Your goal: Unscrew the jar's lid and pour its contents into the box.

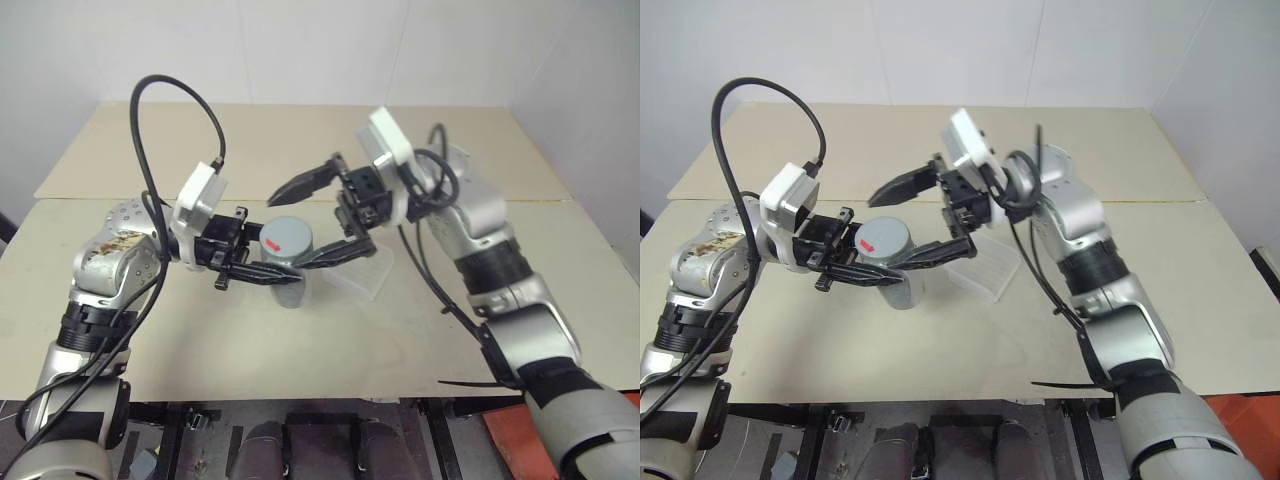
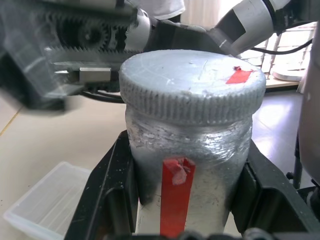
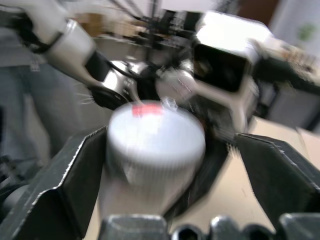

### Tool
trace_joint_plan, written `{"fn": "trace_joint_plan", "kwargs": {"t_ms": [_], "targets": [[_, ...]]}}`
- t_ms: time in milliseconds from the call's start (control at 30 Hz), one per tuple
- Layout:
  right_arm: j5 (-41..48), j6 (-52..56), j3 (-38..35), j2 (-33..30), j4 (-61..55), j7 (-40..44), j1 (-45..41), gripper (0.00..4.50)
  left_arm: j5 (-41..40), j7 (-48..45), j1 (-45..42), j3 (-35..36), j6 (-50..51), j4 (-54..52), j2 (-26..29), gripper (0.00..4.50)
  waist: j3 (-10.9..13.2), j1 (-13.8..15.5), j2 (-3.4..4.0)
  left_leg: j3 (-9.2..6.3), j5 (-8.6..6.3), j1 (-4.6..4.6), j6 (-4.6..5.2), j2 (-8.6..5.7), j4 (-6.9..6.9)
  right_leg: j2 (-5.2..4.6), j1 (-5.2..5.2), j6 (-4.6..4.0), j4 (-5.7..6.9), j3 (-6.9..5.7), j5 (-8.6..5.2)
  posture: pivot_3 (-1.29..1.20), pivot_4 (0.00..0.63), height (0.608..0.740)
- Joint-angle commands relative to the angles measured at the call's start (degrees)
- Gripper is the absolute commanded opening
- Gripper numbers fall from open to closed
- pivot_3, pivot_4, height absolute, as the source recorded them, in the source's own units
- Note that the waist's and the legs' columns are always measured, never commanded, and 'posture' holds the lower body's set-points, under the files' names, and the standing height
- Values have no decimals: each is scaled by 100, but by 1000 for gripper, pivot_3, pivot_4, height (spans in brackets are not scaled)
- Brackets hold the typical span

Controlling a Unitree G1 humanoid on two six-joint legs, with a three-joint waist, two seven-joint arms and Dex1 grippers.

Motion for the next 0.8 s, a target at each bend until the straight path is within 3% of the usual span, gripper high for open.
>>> {"fn": "trace_joint_plan", "kwargs": {"t_ms": [33, 200, 433, 633, 800], "targets": [[284, 598, -570, -285, -1164, -625, 327, 4486, 140, 267, 33, 236, -216, 30, -44, 2117, 0, -3, 0, 0, 1, 0, -1, 0, -1, 0, 0, -1, 0, 0, 0, 0, 150, 740], [411, 1320, -749, -352, -2121, -1451, 650, 4486, 378, 445, -81, 183, -404, 350, -230, 2117, 0, -46, 0, 4, 1, 10, -2, 1, 0, 5, 2, -1, -3, 5, 1, 0, 150, 740], [-10, 2324, -386, 200, -2837, -3217, 480, 4486, 657, 492, -404, 67, -593, 713, -577, 2117, 0, -37, 0, 7, 3, 13, -5, -2, 1, 4, 2, -3, -2, 6, 1, 0, 150, 740], [-485, 2468, -88, 580, -2618, -3814, 301, 4486, 660, 411, -479, 57, -538, 684, -645, 2117, 0, -45, 0, 6, 2, 7, -3, -1, 0, 5, 2, -3, 3, 5, 2, 0, 150, 740], [-604, 2402, -163, 702, -2377, -3841, 224, 4486, 655, 359, -453, 96, -521, 641, -598, 2117, 0, -42, 0, 4, 2, 5, -2, -1, 0, 6, 2, -2, 2, 3, 2, 0, 150, 740]]}}
